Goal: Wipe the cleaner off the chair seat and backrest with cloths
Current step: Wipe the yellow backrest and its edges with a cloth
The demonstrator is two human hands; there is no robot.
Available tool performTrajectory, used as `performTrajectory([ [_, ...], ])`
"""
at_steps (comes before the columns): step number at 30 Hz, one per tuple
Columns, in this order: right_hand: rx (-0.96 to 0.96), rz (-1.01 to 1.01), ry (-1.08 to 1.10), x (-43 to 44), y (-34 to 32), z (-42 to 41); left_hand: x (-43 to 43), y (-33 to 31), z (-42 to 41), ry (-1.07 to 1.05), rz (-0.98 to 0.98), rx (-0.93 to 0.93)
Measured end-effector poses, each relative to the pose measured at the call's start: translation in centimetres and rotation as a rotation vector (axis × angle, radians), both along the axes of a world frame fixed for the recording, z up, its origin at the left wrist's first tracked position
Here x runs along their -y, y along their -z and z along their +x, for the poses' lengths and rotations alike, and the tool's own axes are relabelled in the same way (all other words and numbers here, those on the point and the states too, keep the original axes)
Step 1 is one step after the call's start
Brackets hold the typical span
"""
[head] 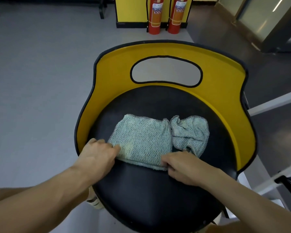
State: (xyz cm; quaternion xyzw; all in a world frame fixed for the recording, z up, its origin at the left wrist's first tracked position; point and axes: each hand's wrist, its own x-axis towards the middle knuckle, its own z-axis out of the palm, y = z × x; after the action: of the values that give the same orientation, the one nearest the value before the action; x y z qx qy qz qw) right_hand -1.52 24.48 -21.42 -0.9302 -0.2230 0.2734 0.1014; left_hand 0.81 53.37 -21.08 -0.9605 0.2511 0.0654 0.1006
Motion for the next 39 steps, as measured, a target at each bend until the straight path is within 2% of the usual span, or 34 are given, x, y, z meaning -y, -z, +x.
performTrajectory([
  [2, -0.028, -0.002, 0.015, 0.2, 0.0, 0.0, -0.7, -0.3, -0.2, 0.074, 0.001, -0.032],
  [5, 0.015, 0.038, 0.063, 0.3, -0.8, 1.4, -1.1, -0.8, 1.4, 0.068, -0.024, -0.086],
  [8, 0.149, 0.079, 0.180, 0.6, -1.6, 3.8, -1.1, -0.6, 5.1, 0.031, -0.094, 0.040],
  [11, 0.245, 0.131, 0.342, 1.0, -2.1, 6.3, 0.2, -1.1, 8.2, -0.021, -0.197, 0.068],
  [14, 0.317, 0.138, 0.426, 1.0, -1.7, 8.9, 1.2, -0.6, 11.0, -0.063, -0.194, 0.087],
  [19, 0.441, -0.051, 0.392, 0.4, 0.8, 11.0, 2.1, 1.4, 14.1, -0.103, -0.129, -0.001],
  [22, 0.588, -0.073, 0.265, -1.0, 1.9, 10.2, 3.1, 2.6, 13.0, 0.063, -0.184, 0.083],
  [25, 0.475, -0.172, 0.068, -2.7, 3.2, 8.8, 4.4, 4.4, 10.1, 0.227, -0.356, 0.117],
  [29, 0.329, -0.231, 0.056, -2.5, 5.3, 7.5, 4.4, 6.3, 7.8, 0.013, -0.241, -0.157],
  [35, 0.253, -0.206, 0.069, -2.4, 5.0, 7.6, 4.4, 6.6, 7.7, -0.022, -0.165, -0.180],
  [37, 0.226, -0.161, 0.092, -1.8, 3.4, 8.6, 5.5, 5.9, 7.1, -0.039, -0.235, -0.080],
  [39, 0.287, -0.141, 0.124, -0.6, 1.9, 9.5, 7.6, 5.6, 5.7, 0.039, -0.394, 0.089],
])
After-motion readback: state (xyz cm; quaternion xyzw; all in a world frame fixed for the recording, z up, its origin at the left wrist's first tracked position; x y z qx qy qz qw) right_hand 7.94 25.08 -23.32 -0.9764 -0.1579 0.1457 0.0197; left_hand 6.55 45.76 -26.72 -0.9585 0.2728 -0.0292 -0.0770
